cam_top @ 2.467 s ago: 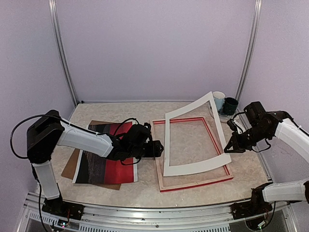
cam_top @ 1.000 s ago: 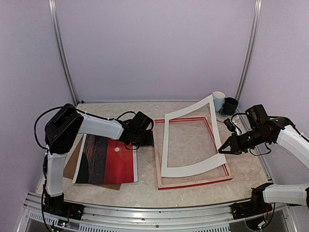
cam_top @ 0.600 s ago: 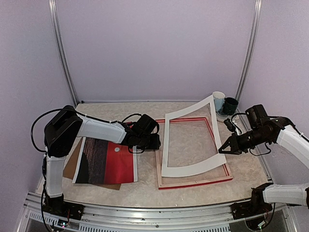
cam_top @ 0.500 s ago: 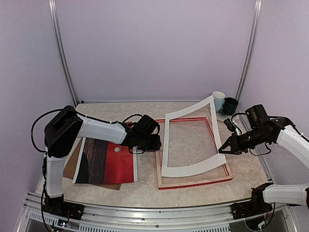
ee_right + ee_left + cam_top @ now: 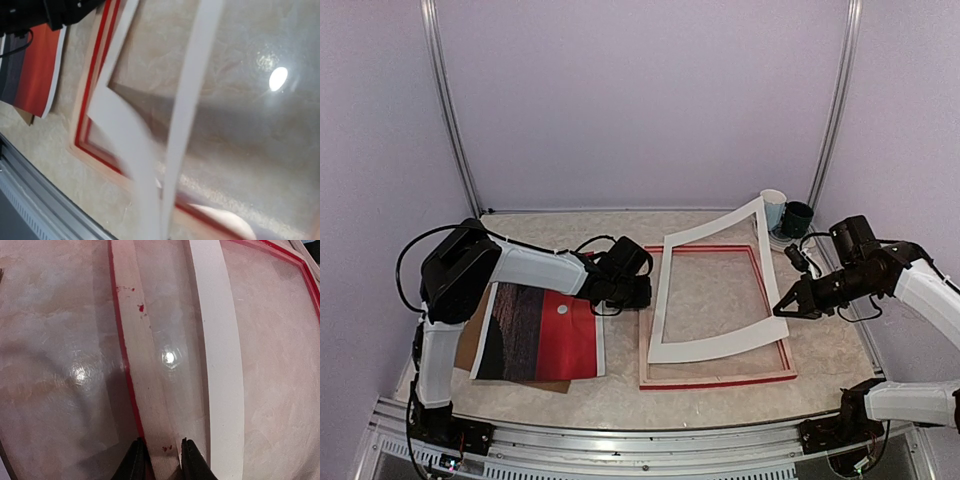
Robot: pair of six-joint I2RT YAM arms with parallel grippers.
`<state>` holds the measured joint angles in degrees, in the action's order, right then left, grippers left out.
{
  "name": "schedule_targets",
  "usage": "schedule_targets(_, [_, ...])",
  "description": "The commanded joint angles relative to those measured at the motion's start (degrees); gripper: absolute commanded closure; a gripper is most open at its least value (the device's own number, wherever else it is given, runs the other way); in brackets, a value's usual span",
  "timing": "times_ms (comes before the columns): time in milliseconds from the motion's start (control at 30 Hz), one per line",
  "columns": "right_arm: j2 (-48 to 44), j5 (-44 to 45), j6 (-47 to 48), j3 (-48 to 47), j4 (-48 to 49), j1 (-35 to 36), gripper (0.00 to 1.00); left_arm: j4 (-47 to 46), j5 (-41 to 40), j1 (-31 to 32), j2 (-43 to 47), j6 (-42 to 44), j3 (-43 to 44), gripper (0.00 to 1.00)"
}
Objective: Put the photo into the frame
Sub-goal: Adjust the frame body at the center of the board.
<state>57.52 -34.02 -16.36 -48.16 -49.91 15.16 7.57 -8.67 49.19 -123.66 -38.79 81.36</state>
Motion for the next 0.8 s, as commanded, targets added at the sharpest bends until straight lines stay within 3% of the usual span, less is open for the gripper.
schedule_targets(0, [-1.41,0.01,0.48,-2.81,-0.73,0.41,0.96,1.47,-1.15,-1.7,-1.85,1.27,1.66,0.8])
schedule_targets(300, [-2.02,-5.36,-4.48,1.13,6.46,0.49,0.96,3.93,-2.44,-4.83,-3.24,3.44,5.34,0.83])
schedule_targets(633, [-5.48,-3.07,-14.99,10.28,18.48,0.48,0.96,3.59,-4.63,-7.23,-5.12,0.55,6.51,0.83])
schedule_targets(767, [-2.36,-4.45,-15.0,12.33,22.29,0.43,0.96,2.83,-3.13,-7.38,-5.24,0.66,6.54,0.72])
